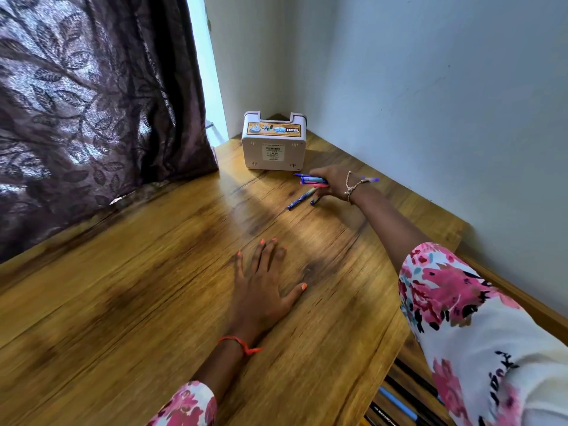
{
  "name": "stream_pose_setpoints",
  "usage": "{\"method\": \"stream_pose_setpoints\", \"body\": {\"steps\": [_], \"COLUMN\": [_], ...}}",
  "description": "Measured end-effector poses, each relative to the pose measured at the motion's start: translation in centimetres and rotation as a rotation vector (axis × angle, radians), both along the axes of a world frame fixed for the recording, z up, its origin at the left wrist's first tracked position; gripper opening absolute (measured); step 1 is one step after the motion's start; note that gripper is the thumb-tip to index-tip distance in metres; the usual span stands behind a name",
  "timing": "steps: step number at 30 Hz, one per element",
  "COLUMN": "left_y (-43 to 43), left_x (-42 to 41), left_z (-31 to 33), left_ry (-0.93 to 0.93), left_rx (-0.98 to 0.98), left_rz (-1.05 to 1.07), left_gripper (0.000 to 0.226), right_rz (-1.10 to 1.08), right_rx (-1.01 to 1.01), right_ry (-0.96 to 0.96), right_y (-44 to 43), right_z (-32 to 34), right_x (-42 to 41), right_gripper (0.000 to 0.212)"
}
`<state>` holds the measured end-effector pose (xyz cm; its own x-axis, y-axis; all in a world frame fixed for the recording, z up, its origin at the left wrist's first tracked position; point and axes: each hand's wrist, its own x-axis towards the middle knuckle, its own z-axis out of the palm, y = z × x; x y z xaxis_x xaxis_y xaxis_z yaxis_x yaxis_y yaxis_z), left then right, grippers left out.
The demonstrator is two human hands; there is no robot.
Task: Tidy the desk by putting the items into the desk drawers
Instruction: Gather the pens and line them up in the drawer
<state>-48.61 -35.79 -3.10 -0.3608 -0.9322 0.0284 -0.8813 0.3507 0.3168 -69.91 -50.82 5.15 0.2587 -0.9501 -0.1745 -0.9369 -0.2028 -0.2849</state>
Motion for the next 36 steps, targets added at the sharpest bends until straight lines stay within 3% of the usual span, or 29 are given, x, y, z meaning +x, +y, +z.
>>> {"method": "stream_pose_setpoints", "body": {"steps": [3,5,8,15,18,20,23,28,30,33,34,36], "left_y": [0.0,0.0,0.0,0.1,0.1,0.2,0.4,1.1,2.7,9.0,11.9,17.8], "left_x": [0.0,0.1,0.1,-0.1,-0.1,-0.2,-0.3,-0.6,-2.2,-6.3,-7.9,-10.8], "left_z": [0.0,0.0,0.0,0.1,0.0,0.0,0.3,1.2,2.5,4.7,5.3,6.2], "left_ry": [-0.001,-0.005,-0.015,0.006,0.005,0.008,0.028,-0.027,0.141,0.535,0.653,0.898], "left_rx": [-0.001,0.001,-0.002,-0.004,-0.017,-0.037,-0.059,0.019,0.070,0.101,0.242,0.818], "left_rz": [0.000,-0.001,-0.001,0.003,0.008,0.006,0.005,0.021,0.059,-0.026,-0.068,-0.060], "left_gripper": [0.077,0.077,0.077,0.075,0.074,0.073,0.069,0.065,0.051,0.032,0.029,0.025], "right_rz": [-0.015,-0.035,-0.057,-0.097,-0.050,-0.039,-0.125,-0.503,-0.632,-0.749,-0.790,-0.846], "right_rx": [0.175,0.245,0.189,0.198,0.210,0.232,0.210,0.104,0.145,0.243,0.250,0.251], "right_ry": [0.051,0.084,0.102,0.203,0.235,0.224,0.101,-0.458,-0.641,-0.853,-0.887,-0.911], "right_y": [-0.5,-0.7,-0.8,2.1,4.8,7.5,12.8,23.9,28.9,35.3,37.2,40.3], "right_z": [0.1,-0.1,-0.2,-1.0,-0.6,-0.3,0.7,2.4,2.6,2.4,2.1,1.3], "right_x": [0.2,0.0,0.0,-0.9,-0.6,-0.6,-1.4,-4.2,-5.4,-6.7,-7.0,-7.2], "right_gripper": [0.057,0.050,0.034,0.025,0.008,0.012,0.013,0.021,0.028,0.025,0.024,0.024]}}
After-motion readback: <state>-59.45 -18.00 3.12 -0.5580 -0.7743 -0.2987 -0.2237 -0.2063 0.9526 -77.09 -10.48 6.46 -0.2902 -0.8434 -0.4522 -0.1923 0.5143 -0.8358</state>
